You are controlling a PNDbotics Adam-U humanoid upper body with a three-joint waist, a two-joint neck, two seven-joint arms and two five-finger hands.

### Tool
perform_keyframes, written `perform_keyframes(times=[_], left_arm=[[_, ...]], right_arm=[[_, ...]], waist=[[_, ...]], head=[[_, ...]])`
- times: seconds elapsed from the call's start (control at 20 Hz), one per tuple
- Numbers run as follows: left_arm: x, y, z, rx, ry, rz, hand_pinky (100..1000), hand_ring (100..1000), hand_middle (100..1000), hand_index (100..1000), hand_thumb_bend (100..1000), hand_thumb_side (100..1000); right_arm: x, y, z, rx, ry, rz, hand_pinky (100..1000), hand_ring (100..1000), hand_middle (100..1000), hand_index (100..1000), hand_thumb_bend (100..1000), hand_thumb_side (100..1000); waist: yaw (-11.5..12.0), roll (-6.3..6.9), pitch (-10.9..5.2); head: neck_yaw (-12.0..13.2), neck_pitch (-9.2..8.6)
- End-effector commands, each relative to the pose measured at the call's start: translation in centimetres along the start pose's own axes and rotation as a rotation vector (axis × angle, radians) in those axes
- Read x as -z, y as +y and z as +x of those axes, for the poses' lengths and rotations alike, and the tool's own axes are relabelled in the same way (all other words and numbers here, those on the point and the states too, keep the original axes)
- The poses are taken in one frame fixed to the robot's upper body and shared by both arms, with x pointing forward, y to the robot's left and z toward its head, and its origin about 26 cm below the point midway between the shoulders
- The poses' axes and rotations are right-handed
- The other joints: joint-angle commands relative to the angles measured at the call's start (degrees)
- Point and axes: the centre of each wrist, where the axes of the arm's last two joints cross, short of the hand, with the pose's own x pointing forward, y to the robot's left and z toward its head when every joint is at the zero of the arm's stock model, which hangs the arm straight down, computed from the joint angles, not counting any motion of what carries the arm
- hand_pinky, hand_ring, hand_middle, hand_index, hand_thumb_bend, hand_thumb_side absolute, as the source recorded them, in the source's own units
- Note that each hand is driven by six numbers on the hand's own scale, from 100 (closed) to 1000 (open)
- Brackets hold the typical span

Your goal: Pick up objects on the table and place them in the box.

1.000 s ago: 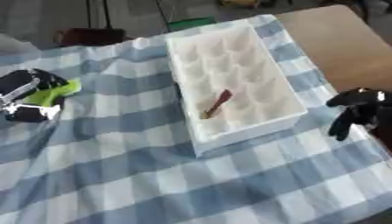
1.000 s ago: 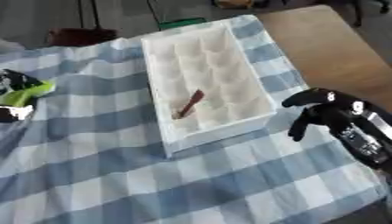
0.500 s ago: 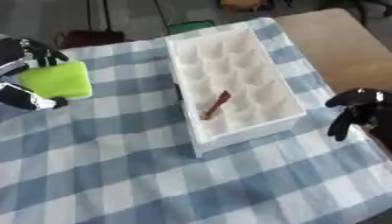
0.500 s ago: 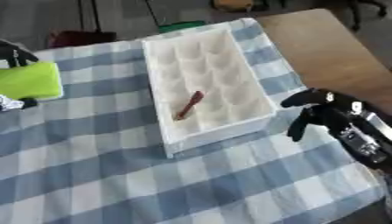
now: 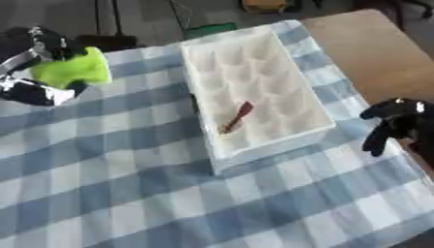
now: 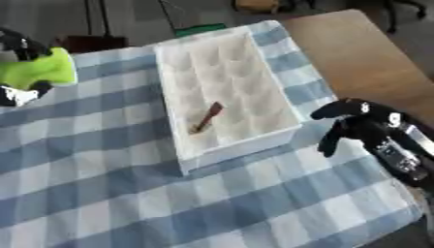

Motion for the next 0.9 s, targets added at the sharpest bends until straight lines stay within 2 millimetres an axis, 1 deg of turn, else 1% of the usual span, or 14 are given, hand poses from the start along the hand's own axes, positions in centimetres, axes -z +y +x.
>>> perform_keyframes(times=[0.05, 0.3, 0.35, 0.4, 0.5, 0.6, 0.8, 0.85, 0.9], left_arm=[[2.0, 1.8, 2.2, -0.023, -0.104, 0.034, 633, 474, 491, 775, 243, 167], [4.8, 2.1, 5.0, -0.059, -0.221, 0.032, 632, 473, 491, 774, 244, 157], [5.3, 2.1, 5.5, -0.060, -0.243, 0.032, 633, 473, 491, 773, 277, 160], [5.8, 2.0, 6.0, -0.061, -0.267, 0.030, 633, 473, 491, 773, 242, 153], [6.4, 1.7, 6.6, -0.061, -0.297, 0.031, 634, 474, 490, 772, 247, 150], [6.8, 1.5, 6.9, -0.057, -0.311, 0.035, 635, 474, 491, 772, 248, 149], [7.7, 0.1, 7.1, -0.055, -0.322, 0.065, 635, 474, 489, 771, 283, 129], [7.9, -0.5, 7.2, -0.069, -0.332, 0.074, 643, 502, 528, 794, 358, 113], [8.0, -0.8, 7.0, -0.060, -0.330, 0.088, 643, 502, 528, 794, 358, 113]], right_arm=[[0.2, -0.3, 0.5, -0.008, -0.013, 0.013, 563, 493, 761, 812, 100, 741], [0.5, -0.3, 0.5, 0.000, -0.019, 0.028, 563, 493, 761, 812, 100, 738], [0.5, -0.3, 0.6, 0.001, -0.020, 0.031, 563, 493, 761, 812, 100, 743], [0.6, -0.3, 0.6, 0.002, -0.022, 0.034, 563, 493, 761, 812, 100, 737], [0.7, -0.3, 0.6, 0.004, -0.026, 0.039, 563, 493, 761, 812, 100, 737], [0.7, -0.3, 0.6, 0.004, -0.028, 0.042, 563, 493, 761, 812, 100, 737], [1.0, -0.3, 0.8, 0.003, -0.039, 0.053, 563, 492, 761, 811, 100, 738], [1.1, -0.3, 0.8, 0.002, -0.040, 0.054, 563, 492, 761, 811, 100, 738], [1.2, -0.3, 0.8, -0.001, -0.044, 0.056, 563, 492, 761, 811, 100, 738]], waist=[[-0.43, 0.02, -1.61], [-2.34, 0.55, -2.05], [-2.81, 0.66, -2.11], [-3.29, 0.78, -2.15], [-4.07, 0.96, -2.16], [-4.51, 1.07, -2.13], [-6.45, 1.55, -1.70], [-6.78, 1.61, -1.56], [-7.20, 1.72, -1.35]], head=[[0.38, 0.00], [0.84, -0.10], [0.99, -0.17], [1.15, -0.27], [1.39, -0.47], [1.53, -0.59], [1.97, -1.24], [1.99, -1.37], [2.11, -1.58]])
